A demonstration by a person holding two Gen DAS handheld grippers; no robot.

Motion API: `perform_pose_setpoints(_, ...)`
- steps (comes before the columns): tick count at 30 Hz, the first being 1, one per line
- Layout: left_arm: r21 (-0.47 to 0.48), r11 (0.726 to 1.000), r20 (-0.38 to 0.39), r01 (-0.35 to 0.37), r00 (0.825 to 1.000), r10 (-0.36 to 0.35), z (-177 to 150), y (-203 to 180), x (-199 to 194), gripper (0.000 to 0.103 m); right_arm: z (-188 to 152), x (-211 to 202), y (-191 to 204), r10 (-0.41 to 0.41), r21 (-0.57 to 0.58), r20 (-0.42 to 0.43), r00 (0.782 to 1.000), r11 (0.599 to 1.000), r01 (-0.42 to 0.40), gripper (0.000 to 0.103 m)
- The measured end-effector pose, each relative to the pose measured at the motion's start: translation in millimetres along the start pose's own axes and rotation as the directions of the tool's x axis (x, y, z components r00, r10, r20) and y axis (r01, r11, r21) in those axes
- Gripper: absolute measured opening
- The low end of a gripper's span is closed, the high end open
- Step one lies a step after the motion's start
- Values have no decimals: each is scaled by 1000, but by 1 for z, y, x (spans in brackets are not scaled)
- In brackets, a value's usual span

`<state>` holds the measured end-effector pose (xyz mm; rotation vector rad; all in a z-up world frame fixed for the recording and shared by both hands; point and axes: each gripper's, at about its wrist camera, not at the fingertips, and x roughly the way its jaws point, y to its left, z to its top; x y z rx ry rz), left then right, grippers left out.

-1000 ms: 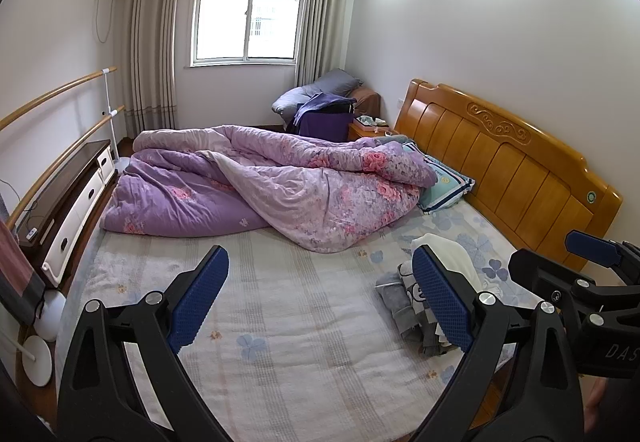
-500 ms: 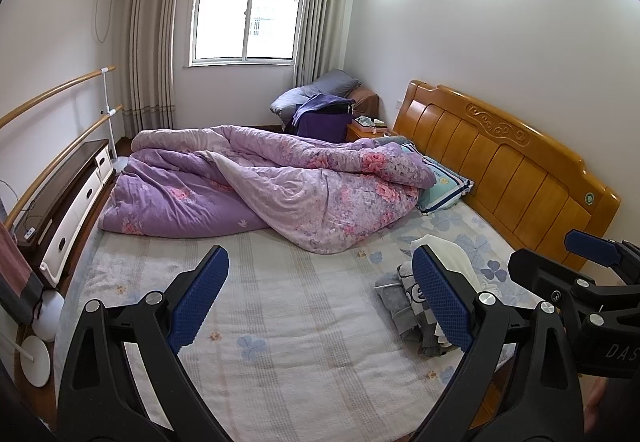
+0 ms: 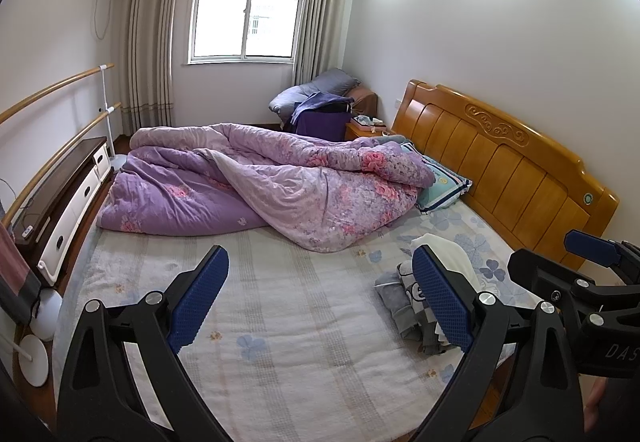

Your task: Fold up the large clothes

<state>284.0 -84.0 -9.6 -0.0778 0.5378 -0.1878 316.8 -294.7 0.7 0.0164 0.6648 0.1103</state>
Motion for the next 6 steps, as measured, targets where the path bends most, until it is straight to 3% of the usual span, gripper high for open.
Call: perform_pose_setpoints(6,-22,1000,-31,-5,1000,4,-7,6,10,94,-1,15,1,13,-10,-32,999,1000,-13,95)
